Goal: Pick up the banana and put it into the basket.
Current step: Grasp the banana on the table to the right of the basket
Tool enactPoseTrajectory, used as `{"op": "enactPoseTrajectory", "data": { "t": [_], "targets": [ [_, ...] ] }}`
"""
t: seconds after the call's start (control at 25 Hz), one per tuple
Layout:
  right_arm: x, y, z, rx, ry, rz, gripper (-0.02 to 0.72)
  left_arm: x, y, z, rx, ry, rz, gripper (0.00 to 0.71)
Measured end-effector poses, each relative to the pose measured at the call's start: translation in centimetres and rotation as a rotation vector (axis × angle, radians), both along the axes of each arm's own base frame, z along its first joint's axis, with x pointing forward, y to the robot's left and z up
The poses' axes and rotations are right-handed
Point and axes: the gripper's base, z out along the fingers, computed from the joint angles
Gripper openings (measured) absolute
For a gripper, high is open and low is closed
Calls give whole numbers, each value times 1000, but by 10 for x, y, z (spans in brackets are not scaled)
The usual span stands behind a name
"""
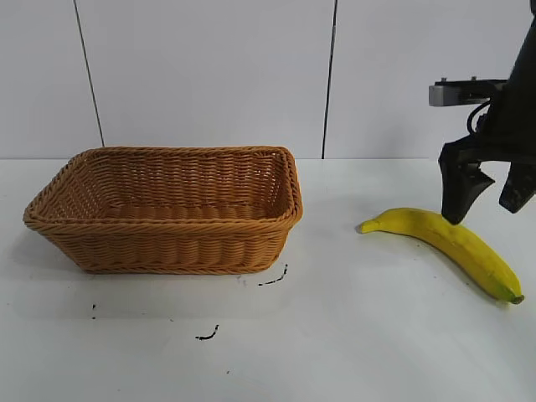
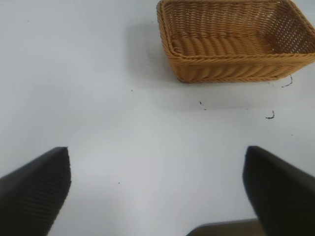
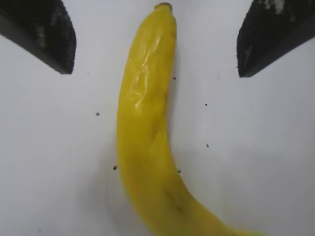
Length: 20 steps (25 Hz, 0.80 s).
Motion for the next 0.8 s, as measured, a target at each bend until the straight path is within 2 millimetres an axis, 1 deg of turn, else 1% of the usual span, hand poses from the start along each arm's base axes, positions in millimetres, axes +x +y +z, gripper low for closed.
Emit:
{"op": "enactPoseTrajectory", "data": {
  "t": [0.2, 0.4, 0.52, 0.8],
  "targets": [
    [7, 4, -15, -8, -30, 17, 615, 0, 0, 0, 1, 0, 0, 690],
    [12, 20, -22, -24, -67, 91, 615, 0, 0, 0, 1, 0, 0, 690],
    [13, 21, -27, -35, -71, 84, 615, 0, 0, 0, 1, 0, 0, 690],
    [14, 19, -46, -55, -26, 51, 615, 0, 0, 0, 1, 0, 0, 690]
  ]
}}
